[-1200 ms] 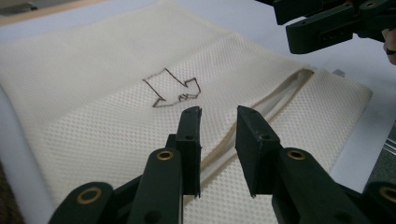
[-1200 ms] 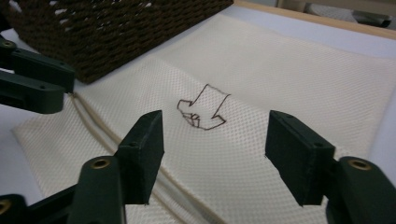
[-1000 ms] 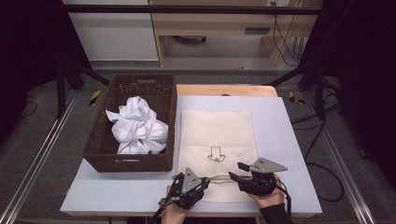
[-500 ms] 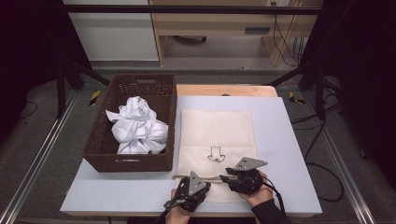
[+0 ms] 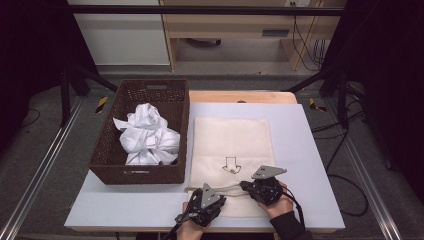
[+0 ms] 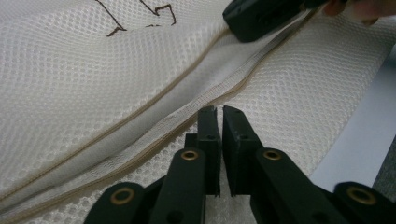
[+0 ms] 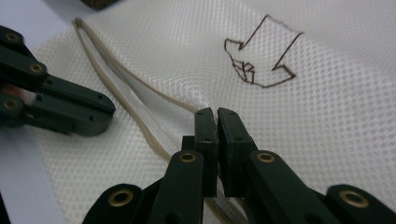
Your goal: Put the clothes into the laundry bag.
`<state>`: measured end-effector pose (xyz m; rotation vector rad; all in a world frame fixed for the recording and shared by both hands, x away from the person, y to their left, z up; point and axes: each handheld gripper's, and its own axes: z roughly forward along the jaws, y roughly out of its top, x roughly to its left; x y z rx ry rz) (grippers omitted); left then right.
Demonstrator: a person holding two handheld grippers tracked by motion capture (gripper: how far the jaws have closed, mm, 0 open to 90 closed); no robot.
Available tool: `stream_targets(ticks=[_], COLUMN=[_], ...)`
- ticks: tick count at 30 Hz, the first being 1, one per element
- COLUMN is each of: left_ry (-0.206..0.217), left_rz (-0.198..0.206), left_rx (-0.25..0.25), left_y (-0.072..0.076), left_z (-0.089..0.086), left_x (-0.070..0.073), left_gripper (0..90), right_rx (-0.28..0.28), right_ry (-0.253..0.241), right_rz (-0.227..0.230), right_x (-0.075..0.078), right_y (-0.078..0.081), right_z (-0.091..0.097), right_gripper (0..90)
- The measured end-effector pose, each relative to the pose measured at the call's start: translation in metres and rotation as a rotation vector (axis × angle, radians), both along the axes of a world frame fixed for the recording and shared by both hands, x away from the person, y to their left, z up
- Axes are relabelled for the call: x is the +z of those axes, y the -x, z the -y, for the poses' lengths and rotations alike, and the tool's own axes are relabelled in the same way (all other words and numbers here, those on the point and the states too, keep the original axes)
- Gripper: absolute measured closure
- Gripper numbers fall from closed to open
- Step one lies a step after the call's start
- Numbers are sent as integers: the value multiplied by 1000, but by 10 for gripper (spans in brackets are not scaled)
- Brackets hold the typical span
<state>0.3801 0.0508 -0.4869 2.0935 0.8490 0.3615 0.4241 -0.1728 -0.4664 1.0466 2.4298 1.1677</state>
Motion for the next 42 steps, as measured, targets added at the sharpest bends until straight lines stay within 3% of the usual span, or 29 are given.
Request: stream_targets(ticks=[4,8,9,13,15,19,21,23,24,25,26,27,29,30,32,34,36,37,38,39,42], left_ry=[-1,-25,-52,-125,-158,-189,-204,-195,-189,-173,-160,-123,-108,-84,-83,-86,-86,-86,-82,-78,-63], left_rz=[18,91,113,123,127,142,156,158,154,152,151,151,153,148,152,151,141,141,133,118,116], left_rx=[3,21,17,-6,-3,-12,-23,-18,-20,-13,-10,-4,-3,-7,-8,-9,-13,-13,-15,-22,-52], left_y=[-3,-11,-19,-34,-38,-40,-40,-40,-40,-41,-41,-42,-42,-41,-40,-39,-39,-39,-39,-39,-34], left_z=[-2,0,5,20,27,31,30,29,28,26,24,20,18,15,14,15,15,15,15,16,15], left_x=[11,32,38,38,35,31,32,33,34,35,36,41,42,45,46,44,41,41,39,38,43], left_gripper=[695,595,521,455,479,781,848,855,858,858,858,857,856,853,851,848,832,811,811,726,583], right_rx=[-13,-18,-21,-23,-24,-25,-21,-18,-21,-25,-25,-23,-32,-32,-46,-62,-66,-66,-66,-65,-70], right_ry=[-22,-36,-46,-63,-68,-69,-61,-60,-57,-61,-61,-62,-55,-31,16,61,73,73,70,63,50], right_rz=[40,50,53,64,65,68,70,73,81,91,91,102,104,97,108,110,103,103,103,104,107], right_x=[10,14,16,18,19,19,18,18,18,18,18,19,19,18,16,14,13,13,13,13,15], right_y=[1,-1,-1,-1,-1,-1,-1,-1,-1,0,0,1,1,1,-1,-3,-5,-5,-5,-5,-5], right_z=[2,3,5,7,8,8,7,7,7,7,7,7,7,4,0,-4,-6,-6,-6,-5,-3], right_gripper=[875,883,885,887,887,886,873,842,697,625,625,548,535,530,522,577,661,661,744,855,866])
